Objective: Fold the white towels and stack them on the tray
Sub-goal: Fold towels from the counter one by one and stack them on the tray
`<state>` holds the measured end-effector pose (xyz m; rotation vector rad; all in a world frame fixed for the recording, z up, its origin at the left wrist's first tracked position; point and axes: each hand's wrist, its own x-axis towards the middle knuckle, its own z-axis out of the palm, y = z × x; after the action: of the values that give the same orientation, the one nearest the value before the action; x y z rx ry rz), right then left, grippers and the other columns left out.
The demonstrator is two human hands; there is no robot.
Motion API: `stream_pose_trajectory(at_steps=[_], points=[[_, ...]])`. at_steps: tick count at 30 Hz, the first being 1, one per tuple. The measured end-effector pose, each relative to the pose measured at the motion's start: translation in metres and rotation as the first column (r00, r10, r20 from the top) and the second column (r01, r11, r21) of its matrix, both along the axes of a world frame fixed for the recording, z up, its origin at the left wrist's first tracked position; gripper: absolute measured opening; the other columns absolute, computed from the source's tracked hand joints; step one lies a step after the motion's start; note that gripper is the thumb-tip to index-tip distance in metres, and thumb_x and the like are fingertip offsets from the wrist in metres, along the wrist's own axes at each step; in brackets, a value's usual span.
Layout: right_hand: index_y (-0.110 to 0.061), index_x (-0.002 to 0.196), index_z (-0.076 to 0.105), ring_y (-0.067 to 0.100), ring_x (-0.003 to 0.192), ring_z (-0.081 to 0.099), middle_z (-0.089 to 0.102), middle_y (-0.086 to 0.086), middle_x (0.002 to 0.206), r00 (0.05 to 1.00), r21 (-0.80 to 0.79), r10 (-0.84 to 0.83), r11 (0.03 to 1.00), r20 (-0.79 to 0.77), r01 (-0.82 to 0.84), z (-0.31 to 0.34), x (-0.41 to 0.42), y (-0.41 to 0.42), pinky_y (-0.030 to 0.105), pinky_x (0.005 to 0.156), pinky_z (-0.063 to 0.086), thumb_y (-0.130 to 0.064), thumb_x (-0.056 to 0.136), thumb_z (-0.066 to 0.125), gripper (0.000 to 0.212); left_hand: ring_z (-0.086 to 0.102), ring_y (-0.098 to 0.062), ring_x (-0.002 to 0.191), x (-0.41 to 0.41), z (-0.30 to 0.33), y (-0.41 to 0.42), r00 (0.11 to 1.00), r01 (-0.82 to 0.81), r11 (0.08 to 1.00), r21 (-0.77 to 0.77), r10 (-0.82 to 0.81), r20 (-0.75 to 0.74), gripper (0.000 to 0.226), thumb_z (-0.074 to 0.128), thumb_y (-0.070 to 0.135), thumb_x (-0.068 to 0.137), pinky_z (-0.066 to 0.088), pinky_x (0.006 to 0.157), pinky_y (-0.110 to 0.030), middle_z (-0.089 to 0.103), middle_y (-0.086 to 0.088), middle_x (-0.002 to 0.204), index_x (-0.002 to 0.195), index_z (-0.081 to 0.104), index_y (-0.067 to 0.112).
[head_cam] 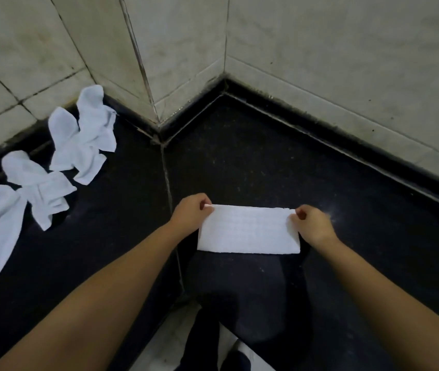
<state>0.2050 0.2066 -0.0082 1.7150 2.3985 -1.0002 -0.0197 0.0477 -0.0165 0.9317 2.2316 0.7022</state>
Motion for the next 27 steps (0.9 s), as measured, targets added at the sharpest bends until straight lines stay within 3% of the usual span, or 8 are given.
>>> stream_pose_trajectory(at_steps=[4,6,9,14,17,20,23,27], points=[[-0.020,0.080,0.054,0.027,0.092,0.055,0.058,0.010,0.104,0.992,0.154,0.036,0.987,0.123,-0.055,-0.010,-0.010,-0.007,0.040,0.088,0.040,-0.025,0.094,0.048,0.016,0.052,-0.018,0.101,0.001,-0.022,-0.004,0.955,0.066,0.997,-0.047,-0.077,-0.287,0.012,0.051,0.024,0.093,0.037,0.090,-0.032,0.057,0.000,0.100,0.100,0.060,0.018],[-0.016,0.107,0.057,0.028,0.108,0.050,0.054,0.010,0.116,0.968,0.273,0.066,0.953,0.242,-0.133,-0.014,-0.014,-0.011,0.042,0.094,0.036,-0.025,0.094,0.048,0.018,0.049,-0.018,0.107,0.007,-0.029,-0.010,0.931,0.035,0.999,-0.026,-0.042,-0.363,0.019,0.052,0.028,0.093,0.035,0.094,-0.032,0.054,0.000,0.109,0.109,0.055,0.019],[-0.018,0.138,0.038,0.028,0.124,0.040,0.043,0.009,0.135,0.920,0.355,0.226,0.872,0.319,-0.337,-0.005,-0.037,-0.016,0.041,0.100,0.033,-0.024,0.093,0.048,0.046,0.044,-0.016,0.112,0.019,-0.029,-0.021,0.927,-0.045,0.999,0.006,0.044,-0.373,0.036,0.050,0.041,0.092,0.033,0.097,-0.031,0.048,0.001,0.120,0.121,0.046,0.021],[-0.020,0.143,0.033,0.025,0.129,0.038,0.042,0.006,0.139,0.777,0.156,0.597,0.764,0.200,-0.627,0.003,-0.119,-0.046,0.040,0.103,0.032,-0.033,0.095,0.047,0.051,0.044,-0.017,0.117,0.043,-0.038,-0.049,0.886,-0.027,0.991,-0.132,-0.037,-0.462,0.060,0.048,0.055,0.087,0.034,0.097,-0.033,0.045,0.001,0.129,0.134,0.038,0.019],[-0.017,0.135,0.041,0.026,0.123,0.045,0.050,0.007,0.132,0.711,0.077,0.650,0.721,0.269,-0.689,-0.007,-0.148,-0.063,0.041,0.101,0.034,-0.035,0.093,0.051,0.046,0.061,-0.019,0.090,0.043,-0.042,-0.056,0.837,-0.053,0.986,-0.157,-0.041,-0.545,0.063,0.060,0.059,0.071,0.049,0.074,-0.034,0.063,-0.002,0.105,0.115,0.059,0.014],[-0.019,0.117,0.055,0.025,0.110,0.052,0.055,0.007,0.118,0.674,-0.006,0.695,0.697,0.251,-0.717,-0.005,-0.151,-0.063,0.037,0.095,0.036,-0.029,0.094,0.050,0.025,0.057,-0.022,0.098,0.043,-0.036,-0.059,0.866,-0.075,0.983,-0.169,-0.020,-0.499,0.060,0.062,0.056,0.076,0.047,0.081,-0.037,0.058,-0.005,0.112,0.119,0.056,0.014],[-0.022,0.103,0.060,0.016,0.101,0.049,0.045,-0.001,0.107,0.750,-0.088,0.662,0.746,-0.016,-0.660,0.019,-0.137,-0.051,0.027,0.084,0.037,-0.027,0.093,0.054,0.012,0.040,-0.019,0.118,0.036,-0.030,-0.051,0.929,-0.074,0.994,-0.085,0.038,-0.369,0.040,0.051,0.042,0.091,0.033,0.098,-0.034,0.044,-0.001,0.127,0.124,0.053,0.019],[-0.011,0.090,0.062,0.015,0.084,0.054,0.057,0.004,0.090,0.824,0.020,0.500,0.858,-0.264,-0.514,0.069,-0.115,-0.018,0.031,0.075,0.045,-0.023,0.091,0.058,0.013,0.056,-0.021,0.086,0.013,0.023,-0.019,0.984,-0.111,0.970,0.214,0.137,-0.110,0.014,0.057,0.026,0.090,0.041,0.079,-0.034,0.054,0.002,0.084,0.091,0.062,0.014]])
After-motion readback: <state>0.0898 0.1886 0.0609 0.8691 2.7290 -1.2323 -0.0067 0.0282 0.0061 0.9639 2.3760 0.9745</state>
